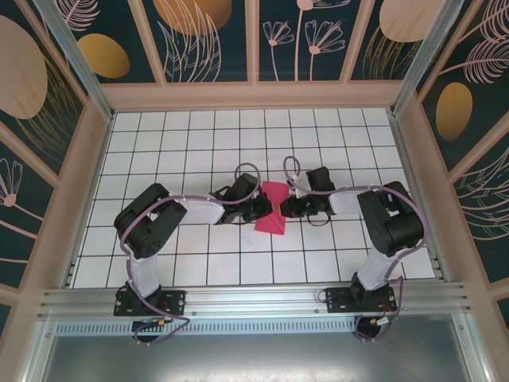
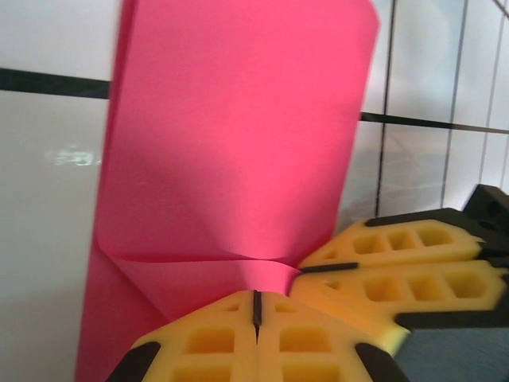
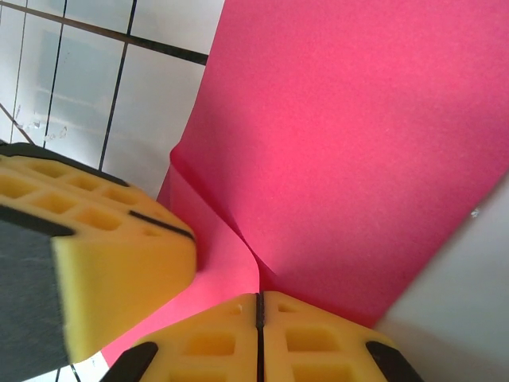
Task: Fold a paper plane with a square sheet of paper (pick it up from the middle)
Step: Fold the triangle a second time at the center of the table.
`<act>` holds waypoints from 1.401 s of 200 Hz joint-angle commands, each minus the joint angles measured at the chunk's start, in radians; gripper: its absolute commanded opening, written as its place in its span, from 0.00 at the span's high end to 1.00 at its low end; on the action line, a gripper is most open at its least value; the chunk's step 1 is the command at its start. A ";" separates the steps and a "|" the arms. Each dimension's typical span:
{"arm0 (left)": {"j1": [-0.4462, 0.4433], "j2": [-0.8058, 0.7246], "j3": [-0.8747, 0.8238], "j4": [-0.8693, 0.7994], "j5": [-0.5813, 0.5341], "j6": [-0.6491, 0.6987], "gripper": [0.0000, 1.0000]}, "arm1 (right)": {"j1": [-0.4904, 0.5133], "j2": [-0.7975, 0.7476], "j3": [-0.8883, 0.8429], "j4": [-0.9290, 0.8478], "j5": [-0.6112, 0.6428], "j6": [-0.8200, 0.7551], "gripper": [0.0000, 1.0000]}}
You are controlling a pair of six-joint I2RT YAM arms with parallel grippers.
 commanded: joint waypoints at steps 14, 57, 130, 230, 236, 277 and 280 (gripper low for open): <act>-0.001 0.029 -0.008 0.006 -0.029 -0.011 0.94 | 0.001 0.051 -0.019 0.009 0.024 0.001 0.89; -0.001 0.010 -0.008 -0.003 -0.023 0.006 0.92 | 0.000 0.047 -0.020 0.009 0.027 0.001 0.89; 0.017 -0.050 0.022 -0.054 -0.114 0.046 0.86 | 0.000 0.053 -0.018 0.008 0.022 0.000 0.89; 0.023 0.036 -0.013 -0.059 -0.122 0.030 0.88 | 0.002 0.062 -0.015 0.005 0.019 -0.001 0.89; 0.022 0.028 -0.019 -0.059 -0.123 0.027 0.88 | 0.002 0.061 -0.014 0.005 0.020 -0.002 0.89; 0.022 -0.048 0.037 -0.088 -0.136 0.061 0.86 | 0.002 0.064 -0.015 0.006 0.022 -0.001 0.89; 0.023 -0.050 0.054 -0.092 -0.136 0.064 0.86 | 0.002 0.065 -0.015 0.006 0.022 0.000 0.89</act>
